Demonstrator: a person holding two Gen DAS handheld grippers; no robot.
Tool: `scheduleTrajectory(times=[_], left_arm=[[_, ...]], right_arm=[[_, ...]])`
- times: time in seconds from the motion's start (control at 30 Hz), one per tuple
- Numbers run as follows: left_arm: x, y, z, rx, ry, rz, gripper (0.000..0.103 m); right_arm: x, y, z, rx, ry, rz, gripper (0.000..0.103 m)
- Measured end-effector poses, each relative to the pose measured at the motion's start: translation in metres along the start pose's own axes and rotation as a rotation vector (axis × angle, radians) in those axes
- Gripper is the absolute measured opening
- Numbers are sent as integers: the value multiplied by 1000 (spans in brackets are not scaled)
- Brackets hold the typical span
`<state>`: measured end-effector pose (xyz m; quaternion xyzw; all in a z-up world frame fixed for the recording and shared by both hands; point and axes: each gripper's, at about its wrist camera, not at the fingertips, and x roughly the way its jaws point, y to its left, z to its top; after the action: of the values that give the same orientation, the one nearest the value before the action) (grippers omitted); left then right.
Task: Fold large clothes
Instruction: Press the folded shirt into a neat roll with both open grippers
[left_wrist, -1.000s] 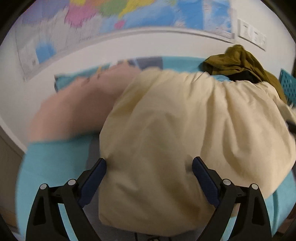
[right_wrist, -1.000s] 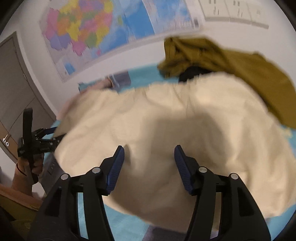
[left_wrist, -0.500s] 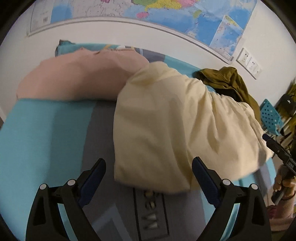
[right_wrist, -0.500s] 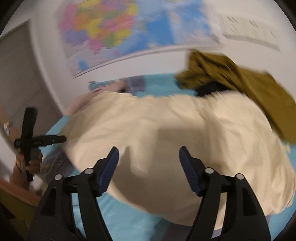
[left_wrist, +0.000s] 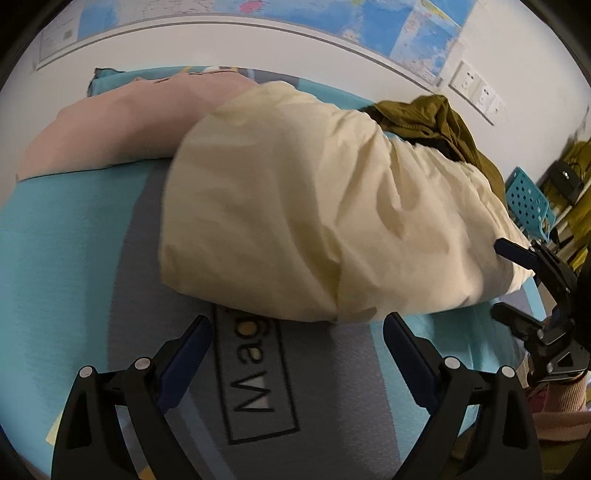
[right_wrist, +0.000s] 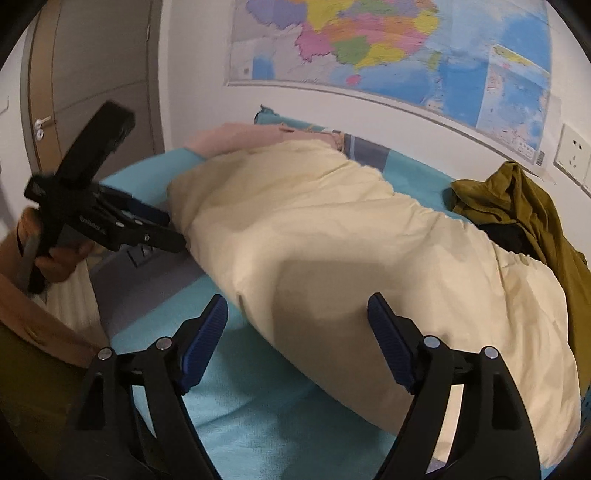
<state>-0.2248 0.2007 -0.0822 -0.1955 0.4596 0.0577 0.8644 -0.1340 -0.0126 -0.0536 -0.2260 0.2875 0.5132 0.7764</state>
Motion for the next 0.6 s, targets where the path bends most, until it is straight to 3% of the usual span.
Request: scheduleTrajectory(times=[0.33,0.43,0.6], left_arm=[[5,3,6,3,-28,36,91],[6,6,13,-2,-31,14,80],[11,1,19,10,-26,14,74]], right_arm=[[20,4,-12,-66,25,-115,78],[26,6,-13,-82,32,-137,81],[32,16,-8,-127,46,-181,85]])
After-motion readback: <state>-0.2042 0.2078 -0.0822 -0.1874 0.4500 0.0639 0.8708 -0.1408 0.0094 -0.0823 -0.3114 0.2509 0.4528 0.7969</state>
